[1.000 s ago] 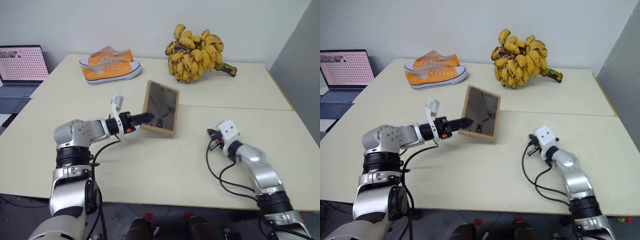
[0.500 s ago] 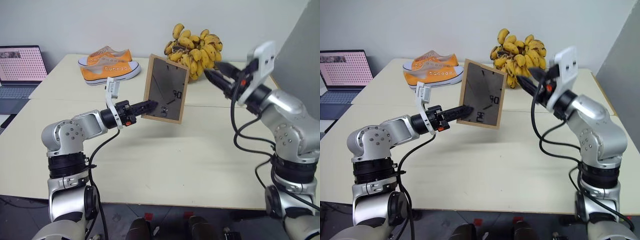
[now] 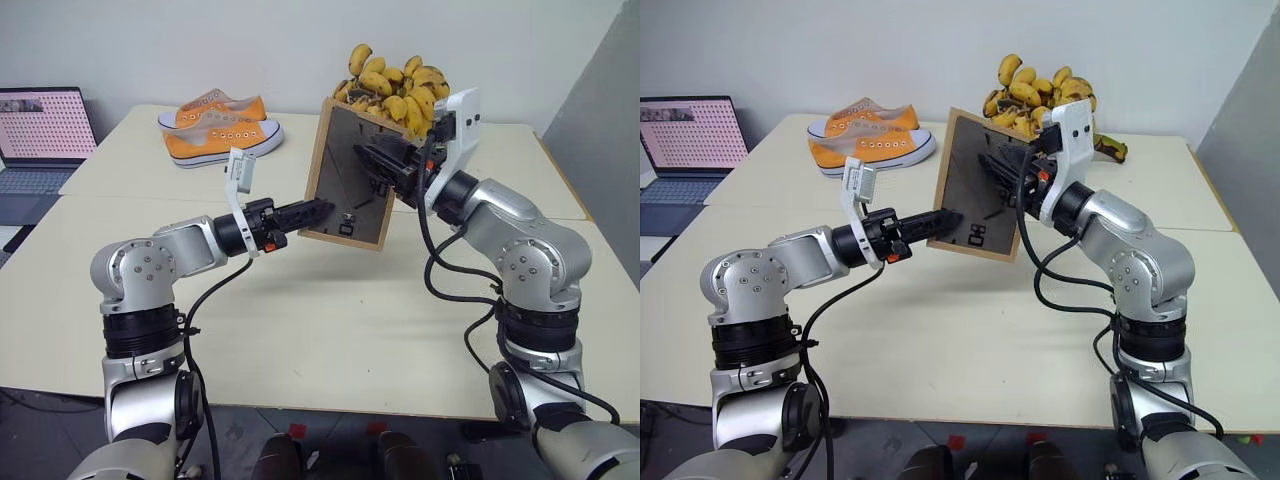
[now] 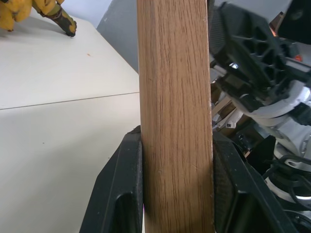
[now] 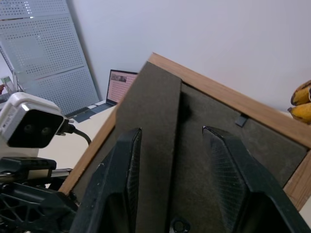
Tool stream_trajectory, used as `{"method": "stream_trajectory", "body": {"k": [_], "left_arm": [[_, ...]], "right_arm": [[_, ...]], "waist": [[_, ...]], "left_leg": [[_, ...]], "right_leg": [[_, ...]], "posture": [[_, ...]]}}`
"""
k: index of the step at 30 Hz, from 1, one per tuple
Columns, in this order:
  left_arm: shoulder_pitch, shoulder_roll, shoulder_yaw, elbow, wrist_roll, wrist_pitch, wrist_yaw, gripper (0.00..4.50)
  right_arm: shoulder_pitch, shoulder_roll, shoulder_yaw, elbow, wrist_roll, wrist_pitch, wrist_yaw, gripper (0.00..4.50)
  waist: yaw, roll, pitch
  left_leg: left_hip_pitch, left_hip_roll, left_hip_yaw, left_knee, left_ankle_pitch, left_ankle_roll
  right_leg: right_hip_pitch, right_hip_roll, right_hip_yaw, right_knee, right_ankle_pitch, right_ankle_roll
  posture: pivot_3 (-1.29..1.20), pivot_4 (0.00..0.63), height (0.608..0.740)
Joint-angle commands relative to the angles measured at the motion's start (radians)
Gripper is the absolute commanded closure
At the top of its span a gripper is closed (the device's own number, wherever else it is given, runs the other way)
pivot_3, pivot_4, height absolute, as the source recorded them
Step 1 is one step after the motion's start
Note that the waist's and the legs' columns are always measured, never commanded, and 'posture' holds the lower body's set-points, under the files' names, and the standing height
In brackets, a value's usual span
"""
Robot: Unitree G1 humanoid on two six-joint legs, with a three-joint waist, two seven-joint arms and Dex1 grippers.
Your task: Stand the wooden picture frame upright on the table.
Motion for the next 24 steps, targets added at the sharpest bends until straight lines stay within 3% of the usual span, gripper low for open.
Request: {"method": "stream_trajectory", "body": {"k": [1, 10, 18, 24], "left_arm": [[-0.038, 0.003, 0.004, -0.041, -0.045, -0.018, -0.007, 3.20], [-0.058, 0.015, -0.049, 0.073, 0.032, -0.100, -0.046, 3.20], [-0.105, 0.030, -0.083, 0.199, 0.095, -0.171, -0.095, 3.20], [-0.132, 0.028, -0.079, 0.201, 0.086, -0.161, -0.107, 3.20]], "right_arm": [[-0.017, 0.014, 0.017, -0.008, -0.005, -0.036, -0.003, 2.42], [-0.039, 0.096, -0.025, -0.115, 0.098, 0.065, -0.110, 2.42], [-0.010, 0.069, -0.055, -0.168, 0.121, 0.104, -0.160, 2.42], [0.016, 0.018, -0.024, -0.114, 0.053, 0.054, -0.137, 2.42]], "waist": [[0.000, 0.000, 0.000], [0.002, 0.000, 0.000], [0.001, 0.000, 0.000], [0.000, 0.000, 0.000]], "left_leg": [[0.000, 0.000, 0.000, 0.000, 0.000, 0.000], [-0.001, 0.000, 0.000, 0.000, 0.000, 0.000], [-0.002, 0.000, 0.000, 0.000, 0.000, 0.000], [-0.002, 0.000, 0.000, -0.001, 0.000, 0.000]], "right_leg": [[0.000, 0.000, 0.000, 0.000, 0.000, 0.000], [-0.001, 0.000, 0.000, 0.000, 0.000, 0.000], [-0.002, 0.000, 0.000, 0.000, 0.000, 0.000], [-0.003, 0.000, 0.000, 0.000, 0.000, 0.000]], "posture": [[0.00, 0.150, 0.740], [0.00, 0.150, 0.740], [0.00, 0.150, 0.740], [0.00, 0.150, 0.740]]}}
